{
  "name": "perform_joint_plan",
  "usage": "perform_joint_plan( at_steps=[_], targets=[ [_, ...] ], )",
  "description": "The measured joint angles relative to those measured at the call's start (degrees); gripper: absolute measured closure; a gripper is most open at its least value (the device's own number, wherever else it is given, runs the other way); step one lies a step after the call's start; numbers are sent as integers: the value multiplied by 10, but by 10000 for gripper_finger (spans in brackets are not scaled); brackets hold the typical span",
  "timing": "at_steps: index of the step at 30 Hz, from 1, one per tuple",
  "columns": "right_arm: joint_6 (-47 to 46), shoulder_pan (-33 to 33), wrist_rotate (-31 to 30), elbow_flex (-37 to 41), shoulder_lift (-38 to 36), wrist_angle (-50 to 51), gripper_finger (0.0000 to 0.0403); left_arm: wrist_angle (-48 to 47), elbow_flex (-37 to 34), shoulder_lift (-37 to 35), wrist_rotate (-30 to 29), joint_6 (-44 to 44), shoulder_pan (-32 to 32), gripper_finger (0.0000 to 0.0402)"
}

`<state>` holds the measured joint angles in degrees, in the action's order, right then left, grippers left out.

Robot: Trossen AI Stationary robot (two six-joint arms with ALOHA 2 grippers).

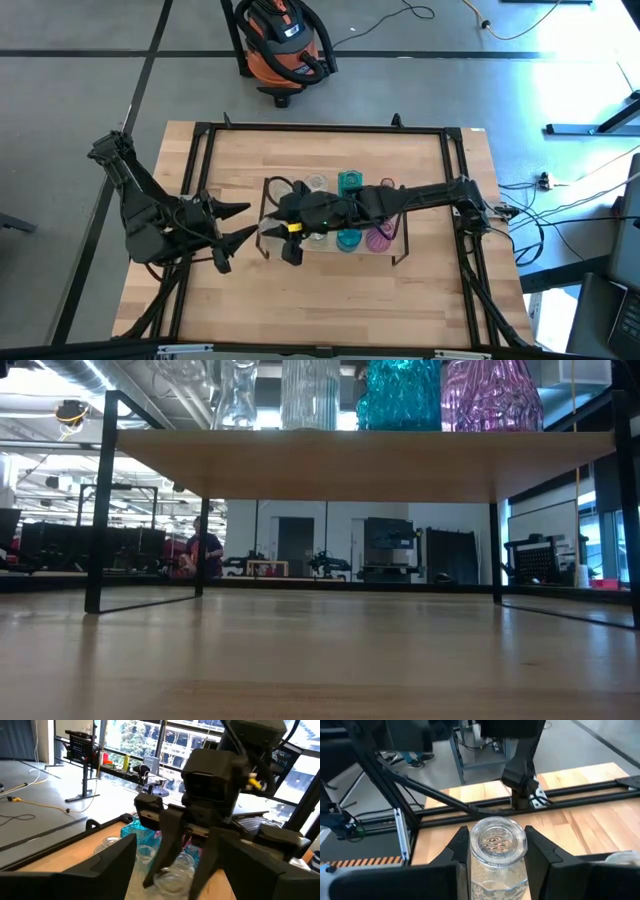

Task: Sort vases onto shelf
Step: Put the transparent vase on the shelf

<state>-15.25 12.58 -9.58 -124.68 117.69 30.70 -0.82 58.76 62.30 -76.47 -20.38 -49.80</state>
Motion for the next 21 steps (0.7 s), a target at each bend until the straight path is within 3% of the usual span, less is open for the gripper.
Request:
perform_joint_plan(
  at_steps=[8,21],
  targets=[
    [-35,9,-113,0,0,50,314,0,0,0,0,0,0,131],
    [-66,49,-182,0,0,64,314,2,0,0,1,0,0,131]
  ],
)
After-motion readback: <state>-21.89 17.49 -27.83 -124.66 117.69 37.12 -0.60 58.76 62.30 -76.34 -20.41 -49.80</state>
